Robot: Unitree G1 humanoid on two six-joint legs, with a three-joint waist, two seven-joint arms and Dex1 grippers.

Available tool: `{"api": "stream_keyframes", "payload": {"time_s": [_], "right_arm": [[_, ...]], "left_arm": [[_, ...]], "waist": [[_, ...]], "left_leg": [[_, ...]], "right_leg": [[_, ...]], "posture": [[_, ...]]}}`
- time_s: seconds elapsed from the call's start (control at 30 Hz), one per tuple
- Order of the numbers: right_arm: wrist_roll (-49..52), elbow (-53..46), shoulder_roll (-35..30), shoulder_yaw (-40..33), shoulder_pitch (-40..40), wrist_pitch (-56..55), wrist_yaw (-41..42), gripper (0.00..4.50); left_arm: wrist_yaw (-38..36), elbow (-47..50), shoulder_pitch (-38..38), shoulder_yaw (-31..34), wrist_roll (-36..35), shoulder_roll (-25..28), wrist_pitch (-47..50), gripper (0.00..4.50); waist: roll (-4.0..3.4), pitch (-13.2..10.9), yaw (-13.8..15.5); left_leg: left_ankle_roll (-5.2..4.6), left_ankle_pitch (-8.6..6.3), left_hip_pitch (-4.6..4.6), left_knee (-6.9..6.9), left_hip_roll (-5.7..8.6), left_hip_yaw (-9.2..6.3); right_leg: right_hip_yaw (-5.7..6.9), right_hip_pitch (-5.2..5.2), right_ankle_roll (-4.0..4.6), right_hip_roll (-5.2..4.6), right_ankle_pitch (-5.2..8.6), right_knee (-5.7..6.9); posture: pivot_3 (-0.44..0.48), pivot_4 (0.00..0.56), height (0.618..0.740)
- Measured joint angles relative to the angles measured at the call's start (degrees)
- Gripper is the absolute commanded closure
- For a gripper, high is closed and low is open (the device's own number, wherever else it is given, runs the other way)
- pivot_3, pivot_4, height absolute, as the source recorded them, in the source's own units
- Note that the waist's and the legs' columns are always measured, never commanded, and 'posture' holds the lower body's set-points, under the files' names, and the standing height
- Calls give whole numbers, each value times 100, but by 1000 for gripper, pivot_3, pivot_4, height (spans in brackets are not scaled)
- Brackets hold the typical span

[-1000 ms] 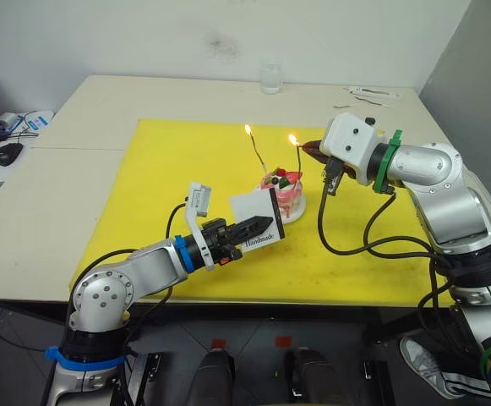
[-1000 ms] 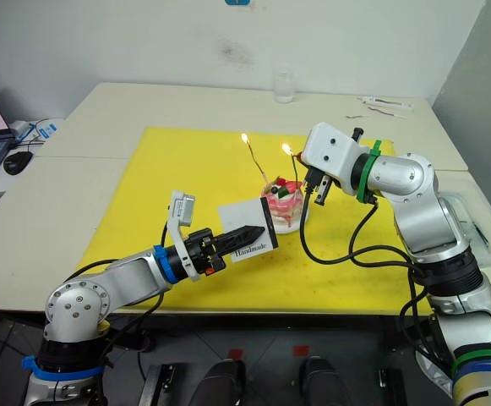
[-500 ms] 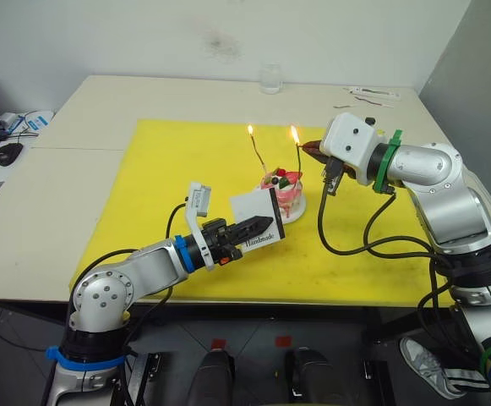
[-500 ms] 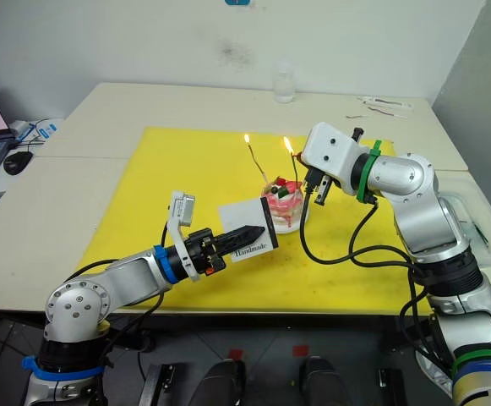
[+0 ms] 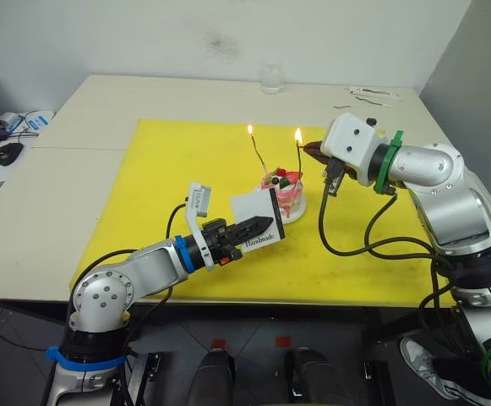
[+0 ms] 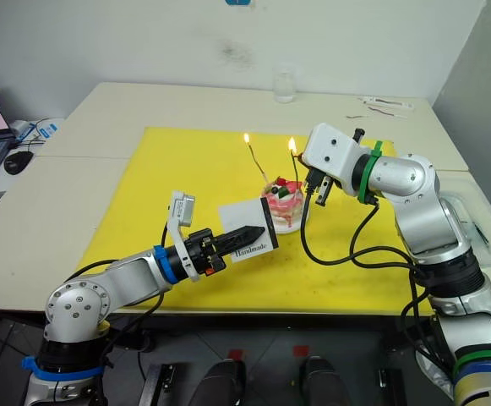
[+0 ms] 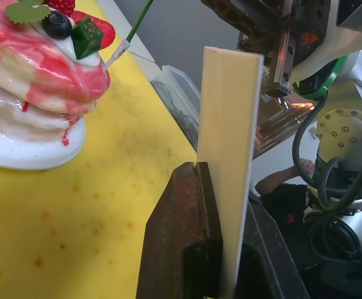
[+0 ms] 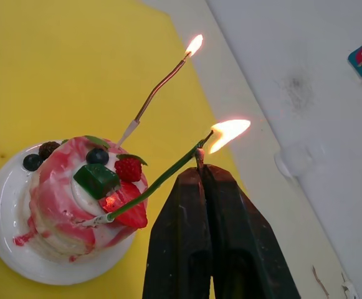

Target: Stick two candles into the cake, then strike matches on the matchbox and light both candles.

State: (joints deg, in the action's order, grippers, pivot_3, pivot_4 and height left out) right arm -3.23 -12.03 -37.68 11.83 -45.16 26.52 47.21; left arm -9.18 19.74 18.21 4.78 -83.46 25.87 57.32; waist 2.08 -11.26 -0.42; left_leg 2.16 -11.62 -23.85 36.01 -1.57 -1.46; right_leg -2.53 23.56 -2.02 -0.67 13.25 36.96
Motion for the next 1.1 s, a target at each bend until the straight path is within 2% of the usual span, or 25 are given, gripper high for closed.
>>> {"api": "stream_keyframes", "payload": {"time_s": [0.2,0.53,0.87,1.07,1.1], "right_arm": [[15,-504,-532,-489,620,415,-5,4472],[-316,-494,-1570,-1338,2033,877,-440,4472],[-454,-77,-1563,-2360,2903,1742,-1229,4472],[-294,-133,-1094,-3101,2938,2887,-1612,4472],[-245,-133,-1052,-3115,2938,3008,-1647,4282]], "left_arm": [[-40,12,-3,-34,7,11,11,4500],[-665,138,116,-405,472,71,98,4500],[-902,151,176,-669,905,-281,86,4500],[-899,170,87,-667,967,-465,81,4500],[-898,171,76,-668,971,-490,81,4500]], "waist": [[0,0,25],[0,0,22],[-2,1,13],[-5,3,2],[-8,4,1]], "left_leg": [[0,0,0,1,2,0],[0,0,0,2,3,8],[0,0,0,3,4,9],[0,0,2,4,1,5],[-1,0,2,4,2,6]], "right_leg": [[1,0,0,-2,0,-1],[-3,2,1,-3,1,-2],[-6,2,0,-3,1,-1],[-5,1,-1,1,0,3],[-7,2,-1,1,0,3]], "posture": [[0,150,740],[0,150,740],[0,150,740],[0,150,740],[0,150,740]]}}
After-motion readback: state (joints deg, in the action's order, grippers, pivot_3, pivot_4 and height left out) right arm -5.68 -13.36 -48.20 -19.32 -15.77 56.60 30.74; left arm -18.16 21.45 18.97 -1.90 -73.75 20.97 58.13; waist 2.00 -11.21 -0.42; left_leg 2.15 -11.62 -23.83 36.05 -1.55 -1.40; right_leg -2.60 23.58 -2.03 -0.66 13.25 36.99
